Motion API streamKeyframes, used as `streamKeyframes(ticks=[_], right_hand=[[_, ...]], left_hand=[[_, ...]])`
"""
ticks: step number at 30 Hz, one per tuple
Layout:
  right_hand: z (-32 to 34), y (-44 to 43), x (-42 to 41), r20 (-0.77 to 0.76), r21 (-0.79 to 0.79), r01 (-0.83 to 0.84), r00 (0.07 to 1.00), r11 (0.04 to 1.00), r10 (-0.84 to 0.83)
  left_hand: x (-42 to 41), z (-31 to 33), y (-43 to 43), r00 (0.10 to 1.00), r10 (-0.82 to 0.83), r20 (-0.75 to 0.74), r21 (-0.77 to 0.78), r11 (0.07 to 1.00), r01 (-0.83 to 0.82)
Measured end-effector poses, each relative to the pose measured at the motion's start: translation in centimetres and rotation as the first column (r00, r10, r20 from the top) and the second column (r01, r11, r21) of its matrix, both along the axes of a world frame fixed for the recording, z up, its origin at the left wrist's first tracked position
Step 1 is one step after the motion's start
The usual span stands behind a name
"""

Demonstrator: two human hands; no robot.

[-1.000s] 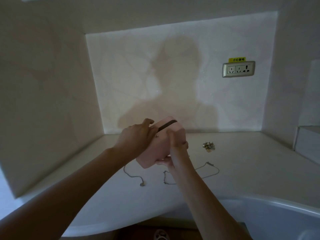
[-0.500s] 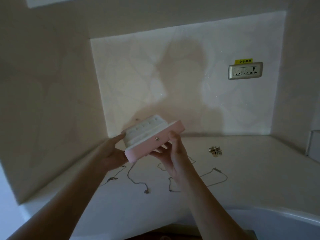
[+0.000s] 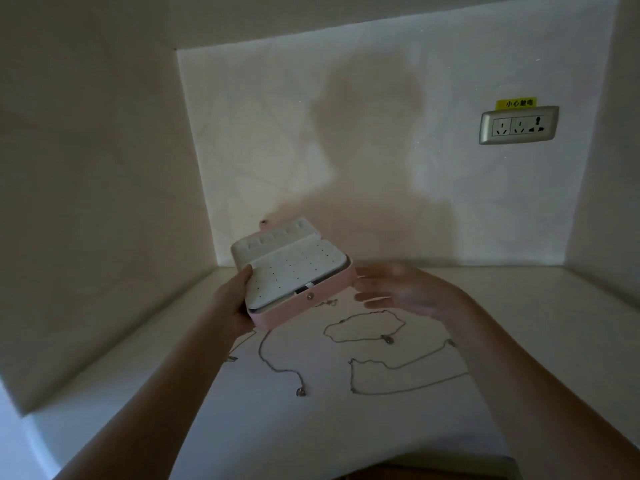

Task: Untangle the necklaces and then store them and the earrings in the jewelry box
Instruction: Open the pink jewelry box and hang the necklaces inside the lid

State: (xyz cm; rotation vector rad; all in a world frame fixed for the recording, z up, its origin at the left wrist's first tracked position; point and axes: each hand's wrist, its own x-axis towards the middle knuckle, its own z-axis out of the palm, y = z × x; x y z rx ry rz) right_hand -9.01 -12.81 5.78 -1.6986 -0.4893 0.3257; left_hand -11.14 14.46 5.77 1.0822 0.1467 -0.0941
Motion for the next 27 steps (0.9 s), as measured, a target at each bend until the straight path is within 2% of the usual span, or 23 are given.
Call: streamKeyframes(ticks=[2, 4, 7, 9, 11, 14, 17, 20, 24, 25, 27], right_hand=[[-0.3, -1.0, 1.6, 0.011, -0.081, 0.134, 0.991, 0.988, -0.134], [-0.9, -1.1, 3.5, 0.101, -0.188, 0.249, 0.967, 0.950, -0.233], [-2.3, -0.4, 6.3, 0.265, -0.397, 0.335, 0.933, 0.855, -0.243], [-3.2, 0.4, 7.7, 0.287, -0.489, 0.309, 0.940, 0.816, -0.185], [-3.7, 1.4, 8.4, 0.223, -0.570, 0.189, 0.972, 0.800, -0.071], [-4.2, 3.0, 8.9, 0.202, -0.698, 0.075, 0.975, 0.712, 0.096], [-4.7, 3.9, 9.4, 0.257, -0.709, 0.097, 0.958, 0.698, 0.128], [-5.2, 4.2, 9.5, 0.247, -0.719, 0.083, 0.958, 0.690, 0.142], [-5.0, 4.2, 9.7, 0.259, -0.780, 0.086, 0.946, 0.620, 0.195], [-4.8, 4.1, 9.6, 0.275, -0.758, 0.101, 0.945, 0.644, 0.175], [-4.0, 3.8, 9.4, 0.304, -0.628, 0.134, 0.949, 0.767, 0.083]], left_hand=[[0.8, -0.5, 0.5, 0.999, 0.041, -0.008, -0.001, 0.999, -0.041], [1.5, -1.0, 0.9, 0.998, 0.066, -0.020, 0.004, 0.998, -0.066], [2.7, -1.7, 1.4, 0.994, 0.101, -0.040, 0.038, 0.994, -0.099], [3.5, -1.7, 1.6, 0.993, 0.116, -0.037, 0.083, 0.990, -0.113], [4.1, -1.5, 1.6, 0.991, 0.135, -0.016, 0.131, 0.983, -0.132], [4.9, -1.6, 2.1, 0.986, 0.169, 0.005, 0.205, 0.964, -0.167], [5.0, -2.1, 2.6, 0.979, 0.203, 0.018, 0.267, 0.943, -0.200], [4.7, -2.7, 2.5, 0.971, 0.235, 0.044, 0.302, 0.923, -0.237], [4.3, -3.0, 1.6, 0.975, 0.217, 0.042, 0.321, 0.921, -0.219], [4.2, -3.0, 1.5, 0.977, 0.207, 0.039, 0.313, 0.926, -0.209], [3.9, -3.1, 1.4, 0.984, 0.175, 0.040, 0.297, 0.938, -0.179]])
